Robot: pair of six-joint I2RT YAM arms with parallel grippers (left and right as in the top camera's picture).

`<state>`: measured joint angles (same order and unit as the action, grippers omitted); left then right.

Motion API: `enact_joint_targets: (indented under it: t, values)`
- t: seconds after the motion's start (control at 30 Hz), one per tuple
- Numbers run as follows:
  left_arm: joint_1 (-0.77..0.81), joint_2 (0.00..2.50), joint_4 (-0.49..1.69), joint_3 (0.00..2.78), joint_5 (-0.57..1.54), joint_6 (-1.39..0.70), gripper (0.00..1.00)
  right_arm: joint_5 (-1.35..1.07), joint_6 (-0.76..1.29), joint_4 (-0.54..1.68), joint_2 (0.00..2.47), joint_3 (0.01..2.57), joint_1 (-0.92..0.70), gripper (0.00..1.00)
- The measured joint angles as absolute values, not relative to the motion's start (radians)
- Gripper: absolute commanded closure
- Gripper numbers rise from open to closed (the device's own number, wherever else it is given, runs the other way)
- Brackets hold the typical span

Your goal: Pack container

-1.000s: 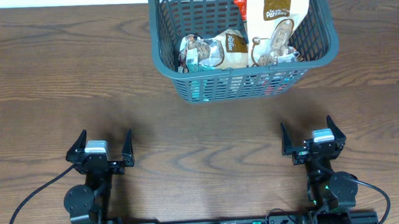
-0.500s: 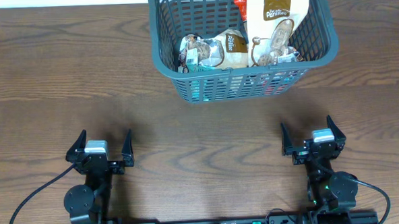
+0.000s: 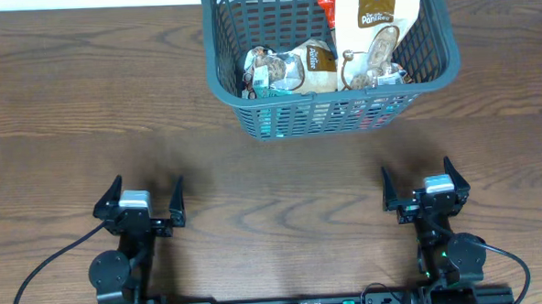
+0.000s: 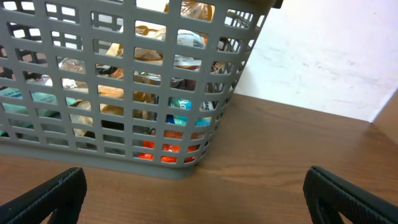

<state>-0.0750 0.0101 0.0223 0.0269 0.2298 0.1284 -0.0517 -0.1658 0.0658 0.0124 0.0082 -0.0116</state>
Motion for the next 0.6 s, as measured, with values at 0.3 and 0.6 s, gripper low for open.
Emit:
enact_joint_targets:
  t: [0.3,0.6]
  values:
    - [-0.069,0.01,0.022,0.027,0.229,0.128,0.01,-0.052,-0.166,0.065,0.012,0.008,-0.012,0.01]
    - [-0.069,0.01,0.022,0.027,0.229,0.128,0.01,-0.052,-0.166,0.066,0.012,0.008,-0.012,0.01]
